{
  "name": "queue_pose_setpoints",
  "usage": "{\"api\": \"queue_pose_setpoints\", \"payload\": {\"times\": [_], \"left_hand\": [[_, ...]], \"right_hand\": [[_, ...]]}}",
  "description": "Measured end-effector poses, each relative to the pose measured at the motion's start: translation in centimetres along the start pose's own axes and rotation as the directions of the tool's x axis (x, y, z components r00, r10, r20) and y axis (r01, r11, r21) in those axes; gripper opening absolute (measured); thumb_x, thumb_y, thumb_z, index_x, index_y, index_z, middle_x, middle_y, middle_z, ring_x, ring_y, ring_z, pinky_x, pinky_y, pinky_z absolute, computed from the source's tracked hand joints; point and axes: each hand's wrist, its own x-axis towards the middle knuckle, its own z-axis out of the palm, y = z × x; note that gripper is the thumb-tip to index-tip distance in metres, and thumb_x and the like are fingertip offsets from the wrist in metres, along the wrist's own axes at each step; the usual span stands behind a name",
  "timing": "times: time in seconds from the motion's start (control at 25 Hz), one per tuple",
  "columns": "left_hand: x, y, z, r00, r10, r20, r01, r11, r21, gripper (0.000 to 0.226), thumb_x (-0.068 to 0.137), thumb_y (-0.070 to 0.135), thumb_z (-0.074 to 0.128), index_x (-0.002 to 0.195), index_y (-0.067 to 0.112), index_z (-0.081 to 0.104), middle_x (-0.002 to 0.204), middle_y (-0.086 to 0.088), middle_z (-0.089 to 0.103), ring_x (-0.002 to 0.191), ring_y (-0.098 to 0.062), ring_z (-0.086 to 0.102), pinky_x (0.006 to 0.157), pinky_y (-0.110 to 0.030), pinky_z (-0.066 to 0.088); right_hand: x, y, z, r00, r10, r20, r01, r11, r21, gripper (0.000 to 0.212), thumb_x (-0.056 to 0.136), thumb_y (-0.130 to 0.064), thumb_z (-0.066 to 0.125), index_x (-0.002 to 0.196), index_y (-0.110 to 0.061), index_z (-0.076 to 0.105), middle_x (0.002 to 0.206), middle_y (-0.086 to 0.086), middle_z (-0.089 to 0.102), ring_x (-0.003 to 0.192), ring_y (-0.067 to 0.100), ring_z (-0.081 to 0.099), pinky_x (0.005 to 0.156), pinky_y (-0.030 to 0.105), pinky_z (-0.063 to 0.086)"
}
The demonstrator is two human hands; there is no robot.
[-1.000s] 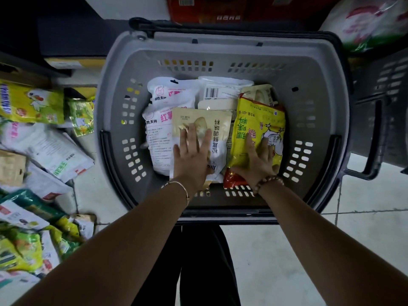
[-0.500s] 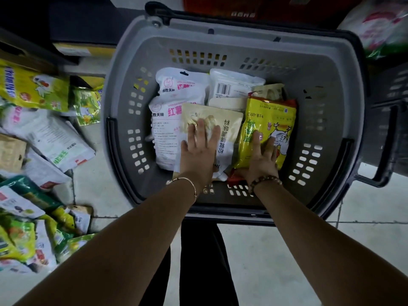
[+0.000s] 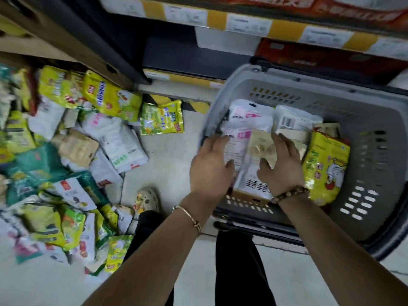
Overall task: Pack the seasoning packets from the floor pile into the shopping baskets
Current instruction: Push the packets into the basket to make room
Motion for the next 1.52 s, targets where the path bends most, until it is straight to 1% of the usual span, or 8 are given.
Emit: {"api": "queue_pose_setpoints", "payload": {"times": [0.2, 0.52, 0.8, 1.0, 1.12, 1.32, 1.44, 1.52], "left_hand": [[-1.2, -9.3, -7.6, 0.973, -0.211, -0.093, 0.198, 0.972, -0.131, 0.051, 0.083, 0.016, 0.065, 0.131, 0.020, 0.051, 0.134, -0.002, 0.049, 0.117, -0.023, 0.052, 0.091, -0.036, 0.046], [-2.0, -27.3, -14.5, 0.840, -0.535, -0.089, 0.483, 0.813, -0.326, 0.049, 0.085, 0.012, 0.065, 0.132, 0.013, 0.051, 0.132, -0.009, 0.051, 0.119, -0.026, 0.052, 0.096, -0.038, 0.044], [-0.3, -43.1, -12.5, 0.748, -0.662, -0.042, 0.604, 0.706, -0.371, 0.050, 0.089, 0.017, 0.062, 0.136, 0.016, 0.046, 0.139, -0.010, 0.047, 0.125, -0.028, 0.049, 0.091, -0.044, 0.050], [2.9, -50.3, -8.5, 0.750, -0.641, -0.165, 0.557, 0.746, -0.366, 0.045, 0.088, 0.015, 0.061, 0.132, 0.015, 0.050, 0.135, -0.008, 0.051, 0.103, -0.026, 0.059, 0.081, -0.033, 0.047], [5.1, -52.0, -5.4, 0.762, -0.617, -0.196, 0.478, 0.740, -0.473, 0.045, 0.087, 0.015, 0.062, 0.131, 0.015, 0.051, 0.131, -0.003, 0.055, 0.106, -0.019, 0.057, 0.080, -0.025, 0.039], [6.6, -53.4, 0.5, 0.718, -0.648, -0.255, 0.358, 0.657, -0.664, 0.034, 0.085, 0.013, 0.062, 0.119, 0.017, 0.059, 0.099, 0.012, 0.059, 0.082, 0.003, 0.056, 0.068, -0.015, 0.037], [6.3, -53.9, 2.8, 0.724, -0.650, -0.230, 0.347, 0.632, -0.693, 0.037, 0.086, 0.013, 0.062, 0.122, 0.016, 0.058, 0.107, 0.007, 0.059, 0.095, -0.009, 0.055, 0.080, -0.021, 0.038], [5.7, -54.1, 3.4, 0.723, -0.650, -0.232, 0.326, 0.618, -0.716, 0.037, 0.086, 0.012, 0.061, 0.123, 0.015, 0.058, 0.112, 0.004, 0.060, 0.097, -0.012, 0.056, 0.081, -0.024, 0.039]], "right_hand": [[-1.6, -12.5, 2.5, 0.953, -0.229, -0.199, 0.233, 0.972, -0.002, 0.046, 0.078, -0.008, 0.062, 0.123, -0.005, 0.056, 0.111, 0.018, 0.061, 0.098, 0.038, 0.060, 0.073, 0.044, 0.052], [-1.5, -24.3, 16.0, 0.968, -0.147, 0.203, 0.165, 0.983, -0.076, 0.048, 0.086, -0.017, 0.055, 0.133, -0.019, 0.045, 0.131, 0.004, 0.051, 0.115, 0.026, 0.051, 0.089, 0.039, 0.046], [3.1, -25.6, 32.1, 0.932, 0.013, 0.363, 0.015, 0.997, -0.075, 0.042, 0.088, -0.021, 0.056, 0.129, -0.025, 0.047, 0.127, 0.000, 0.055, 0.114, 0.021, 0.054, 0.090, 0.033, 0.044], [6.2, -23.0, 41.3, 0.918, 0.079, 0.390, -0.077, 0.997, -0.019, 0.045, 0.085, -0.024, 0.058, 0.129, -0.021, 0.047, 0.123, 0.003, 0.057, 0.111, 0.022, 0.054, 0.091, 0.033, 0.044], [8.1, -21.0, 45.8, 0.907, 0.093, 0.410, -0.120, 0.992, 0.042, 0.053, 0.082, -0.032, 0.064, 0.130, -0.018, 0.046, 0.122, 0.005, 0.058, 0.110, 0.023, 0.055, 0.089, 0.030, 0.042], [9.7, -20.3, 52.4, 0.904, 0.085, 0.419, -0.182, 0.963, 0.198, 0.073, 0.069, -0.046, 0.076, 0.128, -0.014, 0.046, 0.130, 0.004, 0.053, 0.116, 0.024, 0.053, 0.097, 0.038, 0.044], [9.7, -20.9, 54.6, 0.903, 0.164, 0.397, -0.265, 0.940, 0.216, 0.063, 0.066, -0.050, 0.076, 0.114, -0.016, 0.052, 0.120, 0.002, 0.059, 0.107, 0.027, 0.058, 0.094, 0.037, 0.044], [9.3, -21.2, 55.2, 0.884, 0.161, 0.439, -0.313, 0.901, 0.300, 0.059, 0.074, -0.039, 0.074, 0.120, -0.009, 0.055, 0.123, 0.006, 0.060, 0.108, 0.027, 0.057, 0.090, 0.032, 0.044]]}}
